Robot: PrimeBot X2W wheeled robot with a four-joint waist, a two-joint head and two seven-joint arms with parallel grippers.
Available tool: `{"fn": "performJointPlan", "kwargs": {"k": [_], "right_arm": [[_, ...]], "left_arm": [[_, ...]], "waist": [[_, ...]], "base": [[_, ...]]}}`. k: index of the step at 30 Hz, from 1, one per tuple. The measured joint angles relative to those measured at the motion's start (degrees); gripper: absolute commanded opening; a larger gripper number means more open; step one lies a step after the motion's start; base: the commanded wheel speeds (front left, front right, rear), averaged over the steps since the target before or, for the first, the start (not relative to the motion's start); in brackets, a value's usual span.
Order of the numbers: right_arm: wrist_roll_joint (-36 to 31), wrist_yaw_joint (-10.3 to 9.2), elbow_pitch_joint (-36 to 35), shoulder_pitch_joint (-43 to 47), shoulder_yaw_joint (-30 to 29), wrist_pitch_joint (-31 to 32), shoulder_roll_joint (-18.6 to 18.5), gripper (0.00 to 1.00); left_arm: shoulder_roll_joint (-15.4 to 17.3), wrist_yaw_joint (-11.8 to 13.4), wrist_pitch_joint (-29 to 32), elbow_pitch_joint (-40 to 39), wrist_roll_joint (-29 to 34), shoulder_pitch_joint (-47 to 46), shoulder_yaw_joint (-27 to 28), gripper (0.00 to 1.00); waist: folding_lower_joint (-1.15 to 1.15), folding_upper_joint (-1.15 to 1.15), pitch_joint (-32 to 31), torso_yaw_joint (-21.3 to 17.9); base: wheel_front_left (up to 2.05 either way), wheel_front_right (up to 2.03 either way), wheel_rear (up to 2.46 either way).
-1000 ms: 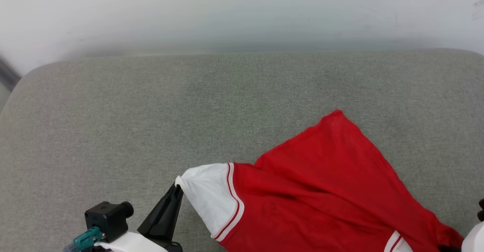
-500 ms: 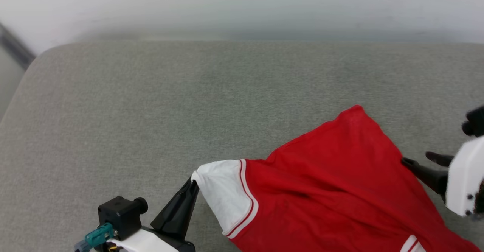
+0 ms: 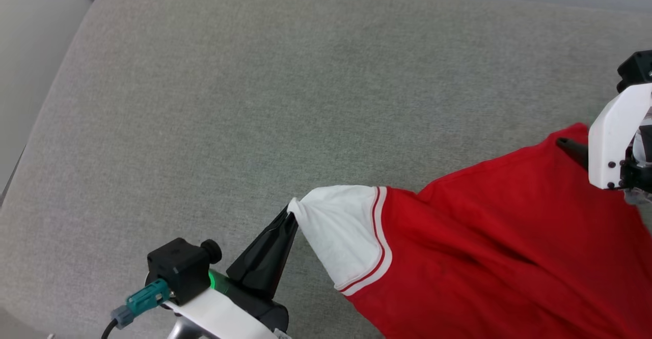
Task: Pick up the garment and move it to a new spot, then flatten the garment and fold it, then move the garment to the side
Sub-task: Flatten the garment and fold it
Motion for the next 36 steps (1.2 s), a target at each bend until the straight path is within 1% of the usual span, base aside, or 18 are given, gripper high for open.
{"fn": "performJointPlan", "kwargs": {"k": [6, 14, 15, 16, 17, 18, 23, 28, 32, 36], "right_arm": [[-1.0, 0.0, 6.0, -2.4, 1.2, -0.8, -0.9, 1.0], [1.1, -0.02, 6.7, -2.9, 5.7, -0.2, -3.8, 1.0], [1.5, -0.02, 6.7, -2.8, 6.1, -0.2, -4.1, 0.92], [1.9, -0.02, 6.7, -2.8, 6.3, -0.2, -4.4, 0.49], [2.3, -0.02, 6.7, -2.8, 6.4, -0.2, -4.6, 0.19], [2.6, -0.02, 6.7, -2.7, 6.4, -0.4, -4.6, 0.0], [3.9, -0.01, 7.6, -2.0, 6.9, -2.9, -4.7, 0.0], [5.6, 0.0, 7.9, -1.3, 7.2, -6.1, -4.7, 0.0], [7.3, 0.0, 5.8, -1.4, 7.3, -9.8, -5.6, 0.0], [9.3, 0.0, 2.3, -1.5, 7.5, -11.8, -6.5, 0.0]], "left_arm": [[-0.9, -0.3, 0.1, 0.1, 0.4, -1.4, -0.7, 0.0], [-1.3, -0.5, -0.3, 0.7, 0.5, -1.7, -0.8, 0.0], [-1.3, -0.5, -0.3, 0.7, 0.5, -1.8, -0.9, 0.0], [-1.3, -0.5, -0.3, 0.7, 0.5, -1.9, -0.9, 0.0], [-1.3, -0.5, -0.3, 0.7, 0.4, -2.0, -0.9, 0.0], [-1.3, -0.5, -0.3, 0.8, 0.3, -2.1, -0.8, 0.0], [-1.0, -0.5, -0.3, 1.2, 0.1, -2.2, -0.5, 0.0], [-0.1, 0.0, -0.3, 1.2, -0.1, -1.6, 0.0, 0.0], [0.8, 0.8, -0.3, 0.6, -0.4, -1.1, 1.2, 0.0], [2.9, 1.8, 0.0, -0.4, -0.4, -0.7, 3.2, 0.0]], "waist": [[0.0, 0.0, 3.0, 2.1], [-0.01, 0.0, 4.7, 3.7], [-0.01, 0.0, 4.8, 3.8], [-0.01, 0.0, 4.9, 3.9], [-0.01, 0.0, 4.9, 4.0], [-0.01, 0.0, 4.8, 4.0], [0.0, 0.0, 3.5, 3.8], [0.0, 0.0, 0.9, 2.7], [0.0, 0.0, -1.9, 1.2], [0.0, 0.0, -5.2, -0.7]], "base": [[0.0, 0.0, 0.0], [0.0, 0.0, 0.0], [0.0, 0.0, 0.0], [0.0, 0.0, 0.0], [0.0, 0.0, 0.0], [0.0, 0.0, 0.0], [0.0, 0.0, 0.0], [0.0, 0.0, 0.0], [0.0, 0.0, 0.0], [0.0, 0.0, 0.0]]}}
